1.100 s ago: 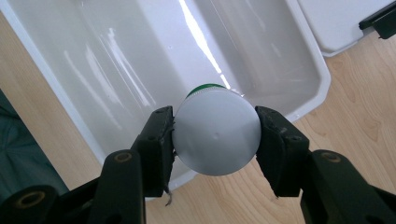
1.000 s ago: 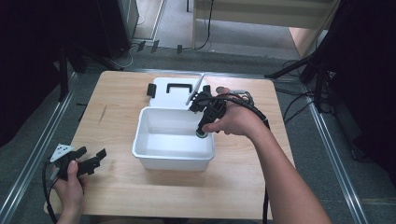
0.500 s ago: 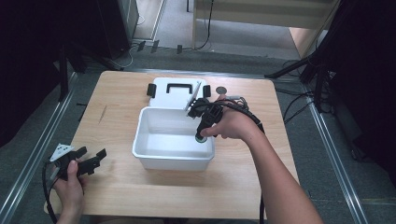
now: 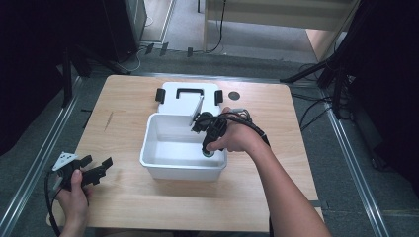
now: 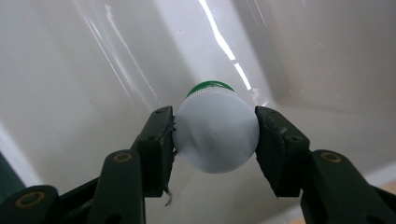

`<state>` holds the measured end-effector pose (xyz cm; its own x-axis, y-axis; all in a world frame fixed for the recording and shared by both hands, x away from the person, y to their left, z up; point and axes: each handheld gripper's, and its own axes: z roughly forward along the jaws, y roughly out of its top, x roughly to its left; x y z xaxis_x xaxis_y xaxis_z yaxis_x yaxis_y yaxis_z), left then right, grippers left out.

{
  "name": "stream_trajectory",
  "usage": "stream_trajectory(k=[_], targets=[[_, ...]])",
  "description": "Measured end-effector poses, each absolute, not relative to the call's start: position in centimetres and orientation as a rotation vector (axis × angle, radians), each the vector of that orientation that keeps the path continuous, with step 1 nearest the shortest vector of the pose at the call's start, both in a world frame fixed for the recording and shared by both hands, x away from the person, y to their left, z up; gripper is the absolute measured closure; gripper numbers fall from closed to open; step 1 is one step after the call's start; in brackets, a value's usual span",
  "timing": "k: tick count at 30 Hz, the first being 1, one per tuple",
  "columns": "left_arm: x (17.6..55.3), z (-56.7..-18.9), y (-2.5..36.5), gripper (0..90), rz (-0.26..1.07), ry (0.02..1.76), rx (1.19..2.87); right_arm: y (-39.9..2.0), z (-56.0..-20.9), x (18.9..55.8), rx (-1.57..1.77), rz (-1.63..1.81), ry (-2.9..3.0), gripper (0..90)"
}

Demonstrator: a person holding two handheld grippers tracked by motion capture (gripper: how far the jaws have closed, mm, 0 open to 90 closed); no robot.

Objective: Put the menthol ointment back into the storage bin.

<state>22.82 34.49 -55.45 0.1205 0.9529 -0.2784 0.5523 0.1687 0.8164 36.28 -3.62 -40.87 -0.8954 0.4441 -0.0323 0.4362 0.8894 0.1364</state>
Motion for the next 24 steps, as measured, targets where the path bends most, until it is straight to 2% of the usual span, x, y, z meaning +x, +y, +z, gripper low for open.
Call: stream_trajectory(k=[14, 24], targets=[[22.8, -55.4, 34.6, 14.3, 0.554, 1.546, 1.502, -2.7, -44.2, 36.7, 0.706, 0.114, 3.020, 50.3], [22.8, -55.4, 34.5, 14.3, 0.555, 1.546, 1.502, -2.5, -44.3, 36.6, 0.682, 0.083, 3.000, 49.9]])
